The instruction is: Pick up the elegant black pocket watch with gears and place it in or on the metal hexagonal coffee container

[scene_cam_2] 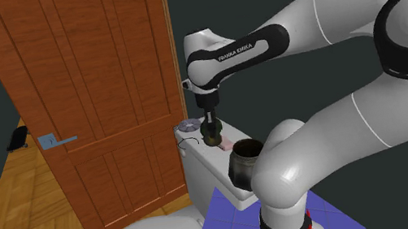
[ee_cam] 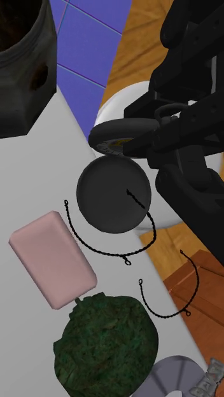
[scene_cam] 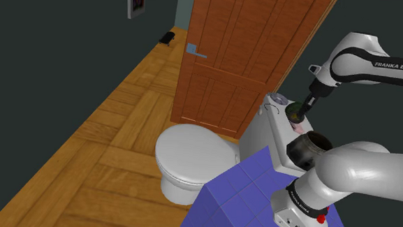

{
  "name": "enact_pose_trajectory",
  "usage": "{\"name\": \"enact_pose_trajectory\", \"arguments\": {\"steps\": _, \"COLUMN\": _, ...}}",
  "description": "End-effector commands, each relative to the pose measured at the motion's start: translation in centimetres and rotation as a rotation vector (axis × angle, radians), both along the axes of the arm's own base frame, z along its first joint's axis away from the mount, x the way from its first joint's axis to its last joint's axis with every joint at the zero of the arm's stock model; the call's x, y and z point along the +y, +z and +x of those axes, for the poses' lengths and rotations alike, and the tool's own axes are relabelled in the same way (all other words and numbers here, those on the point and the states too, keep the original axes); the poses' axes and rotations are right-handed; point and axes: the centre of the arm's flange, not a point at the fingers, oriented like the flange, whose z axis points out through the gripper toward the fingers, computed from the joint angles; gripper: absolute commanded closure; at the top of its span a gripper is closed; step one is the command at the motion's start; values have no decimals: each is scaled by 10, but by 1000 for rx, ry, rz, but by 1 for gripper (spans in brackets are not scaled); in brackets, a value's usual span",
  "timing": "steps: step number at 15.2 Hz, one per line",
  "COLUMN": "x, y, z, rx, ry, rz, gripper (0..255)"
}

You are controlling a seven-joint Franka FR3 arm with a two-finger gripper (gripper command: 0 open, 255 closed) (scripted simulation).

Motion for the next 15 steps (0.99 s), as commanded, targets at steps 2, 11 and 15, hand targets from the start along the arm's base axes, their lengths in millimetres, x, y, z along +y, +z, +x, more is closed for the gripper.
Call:
{"name": "enact_pose_trajectory", "arguments": {"steps": 2, "x": -1, "y": 16, "z": -1, "rx": 0, "ry": 0, "rz": 0, "gripper": 255}}
{"name": "enact_pose_trajectory", "arguments": {"steps": 11, "x": -1, "y": 64, "z": -1, "rx": 0, "ry": 0, "rz": 0, "gripper": 255}}
{"name": "enact_pose_trajectory", "arguments": {"steps": 15, "x": -1, "y": 85, "z": -1, "rx": 0, "ry": 0, "rz": 0, "gripper": 255}}
